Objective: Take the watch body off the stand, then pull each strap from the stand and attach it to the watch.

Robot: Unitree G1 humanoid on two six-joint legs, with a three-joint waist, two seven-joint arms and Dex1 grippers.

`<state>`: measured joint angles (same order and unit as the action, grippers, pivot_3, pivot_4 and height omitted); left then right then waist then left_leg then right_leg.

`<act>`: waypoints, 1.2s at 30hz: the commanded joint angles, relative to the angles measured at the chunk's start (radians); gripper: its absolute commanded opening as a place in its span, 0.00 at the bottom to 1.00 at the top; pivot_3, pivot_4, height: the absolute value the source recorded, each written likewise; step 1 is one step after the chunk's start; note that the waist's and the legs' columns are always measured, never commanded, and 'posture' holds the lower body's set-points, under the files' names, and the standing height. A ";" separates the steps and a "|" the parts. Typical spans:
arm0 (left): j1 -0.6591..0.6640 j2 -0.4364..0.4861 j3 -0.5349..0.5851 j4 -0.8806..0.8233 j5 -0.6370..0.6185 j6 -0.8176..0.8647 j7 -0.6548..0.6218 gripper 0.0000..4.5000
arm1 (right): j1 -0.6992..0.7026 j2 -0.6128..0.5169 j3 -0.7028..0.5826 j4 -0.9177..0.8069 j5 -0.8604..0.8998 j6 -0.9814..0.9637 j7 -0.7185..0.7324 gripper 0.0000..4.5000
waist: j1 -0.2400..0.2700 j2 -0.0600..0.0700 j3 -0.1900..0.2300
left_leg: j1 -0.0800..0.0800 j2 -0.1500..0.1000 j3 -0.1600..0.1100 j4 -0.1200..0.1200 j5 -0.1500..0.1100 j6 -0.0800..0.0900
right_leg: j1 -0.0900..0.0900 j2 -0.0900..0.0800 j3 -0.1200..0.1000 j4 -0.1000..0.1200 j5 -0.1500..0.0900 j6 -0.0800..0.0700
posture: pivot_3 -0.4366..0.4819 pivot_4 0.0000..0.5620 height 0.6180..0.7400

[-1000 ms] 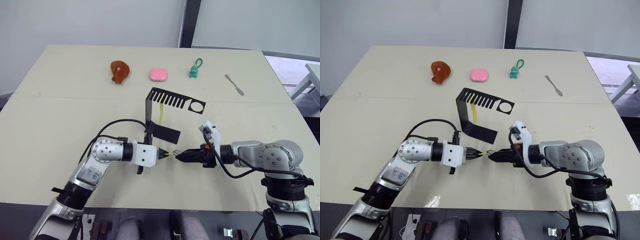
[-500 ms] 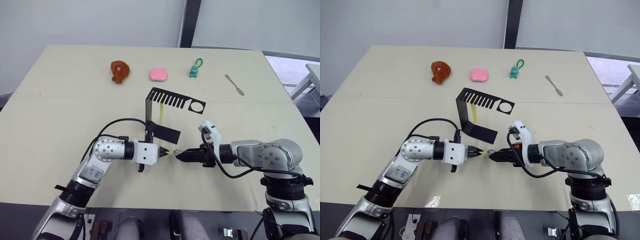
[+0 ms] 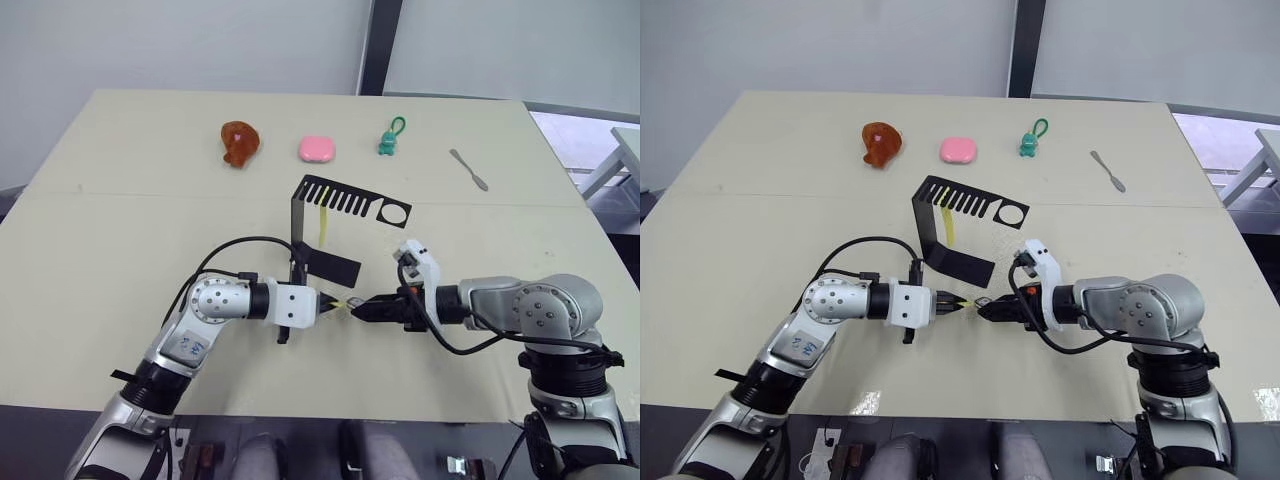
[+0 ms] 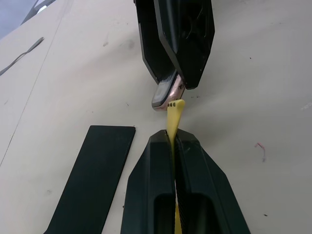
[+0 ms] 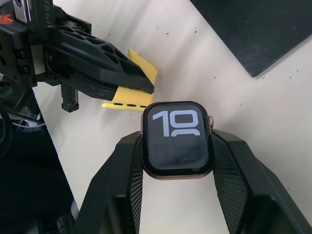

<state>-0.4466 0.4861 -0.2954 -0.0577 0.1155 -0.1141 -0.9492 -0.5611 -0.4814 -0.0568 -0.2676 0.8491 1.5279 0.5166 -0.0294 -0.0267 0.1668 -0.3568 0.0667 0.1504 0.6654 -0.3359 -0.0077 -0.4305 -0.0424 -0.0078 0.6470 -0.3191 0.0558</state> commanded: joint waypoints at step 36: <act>-0.066 -0.083 -0.038 -0.009 -0.024 -0.033 0.019 0.00 | -0.011 0.093 -0.013 -0.084 -0.007 0.043 -0.013 0.34 | 0.000 0.000 0.000 | 0.000 0.000 0.000 0.000 0.000 0.000 | 0.000 0.000 0.000 0.000 0.000 0.000 | 0.48 0.27 1.00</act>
<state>-0.4755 0.4574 -0.2913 -0.0182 0.1215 -0.1164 -0.9382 -0.5640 -0.4229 -0.1042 -0.2985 0.8059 1.5802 0.4895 -0.0291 -0.0267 0.1668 -0.3569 0.0666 0.1504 0.6655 -0.3359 -0.0077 -0.4306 -0.0426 -0.0080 0.6473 -0.3191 0.0558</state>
